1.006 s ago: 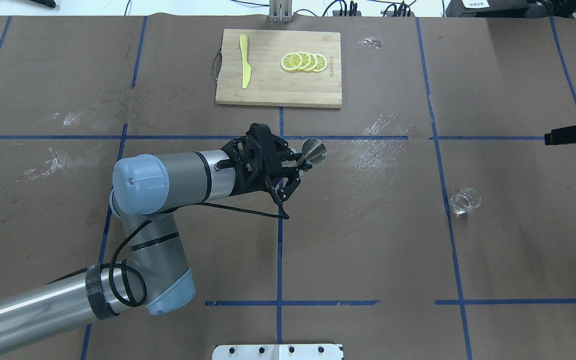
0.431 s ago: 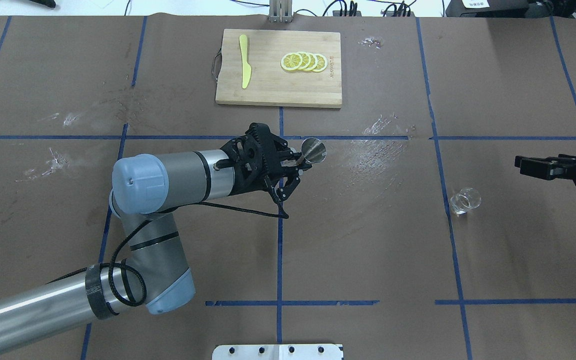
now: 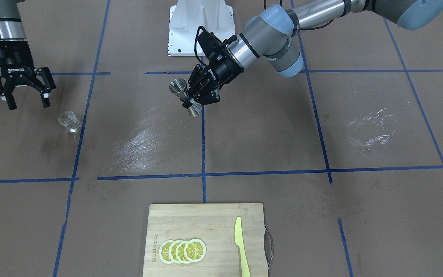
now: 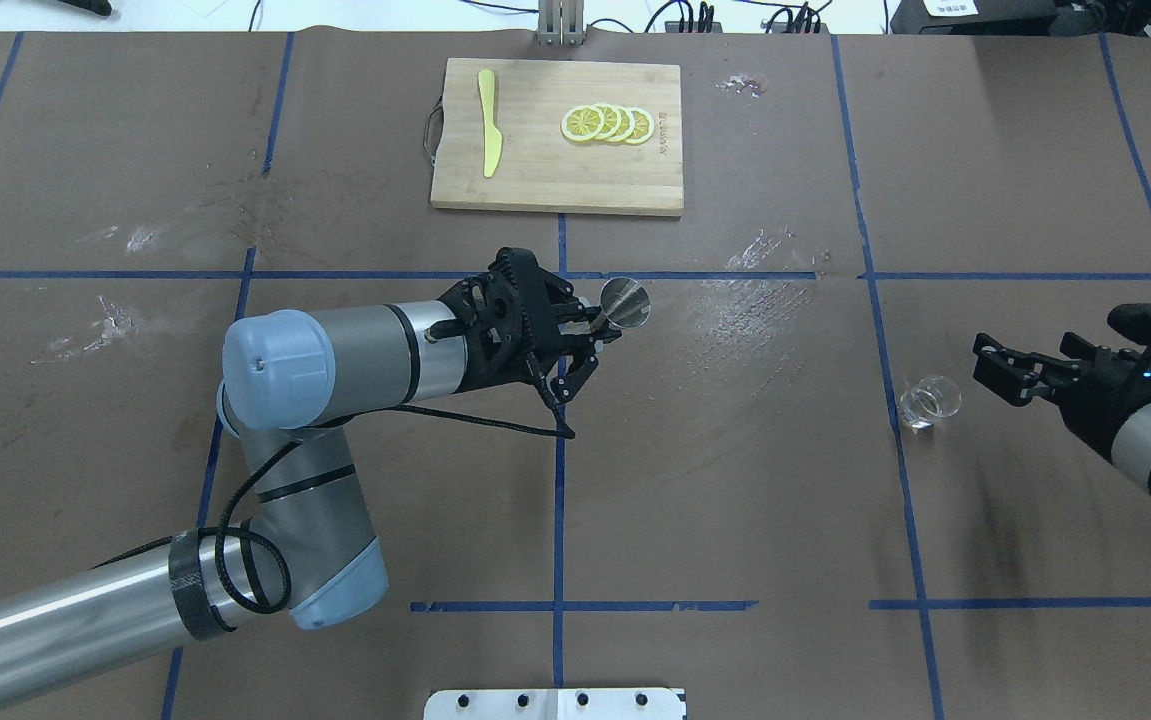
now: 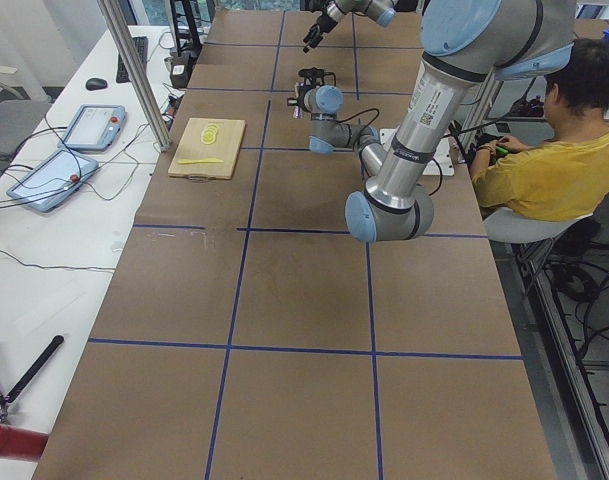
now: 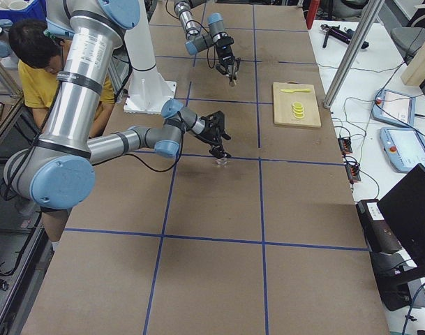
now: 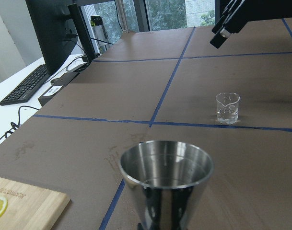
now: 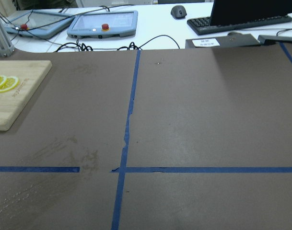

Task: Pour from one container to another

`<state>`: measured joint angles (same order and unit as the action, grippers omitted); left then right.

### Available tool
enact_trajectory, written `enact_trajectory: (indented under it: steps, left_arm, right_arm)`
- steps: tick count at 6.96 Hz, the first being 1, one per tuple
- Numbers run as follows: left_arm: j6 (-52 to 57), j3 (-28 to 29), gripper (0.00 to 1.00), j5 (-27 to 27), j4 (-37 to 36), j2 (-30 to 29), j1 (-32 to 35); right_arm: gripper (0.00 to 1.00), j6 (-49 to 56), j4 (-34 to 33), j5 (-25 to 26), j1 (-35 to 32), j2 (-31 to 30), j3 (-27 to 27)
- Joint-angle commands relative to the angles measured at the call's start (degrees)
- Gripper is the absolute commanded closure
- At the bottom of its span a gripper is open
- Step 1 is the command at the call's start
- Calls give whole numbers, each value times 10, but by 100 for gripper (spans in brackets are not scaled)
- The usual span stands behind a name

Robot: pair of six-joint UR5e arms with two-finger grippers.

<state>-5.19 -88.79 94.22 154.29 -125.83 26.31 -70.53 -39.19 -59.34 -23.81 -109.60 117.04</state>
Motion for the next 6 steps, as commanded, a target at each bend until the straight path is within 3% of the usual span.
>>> enact_trajectory:
  steps: [1, 2, 6]
  left_arm:
    - [0, -2, 100, 0, 1, 2, 1]
    - [-1, -2, 100, 0, 1, 3, 1]
    - [-1, -4, 100, 0, 7, 7, 0]
  right_arm:
    - [0, -36, 1, 148, 75, 25, -47]
    - [0, -36, 2, 189, 98, 47, -65]
    - [0, -64, 2, 256, 130, 91, -149]
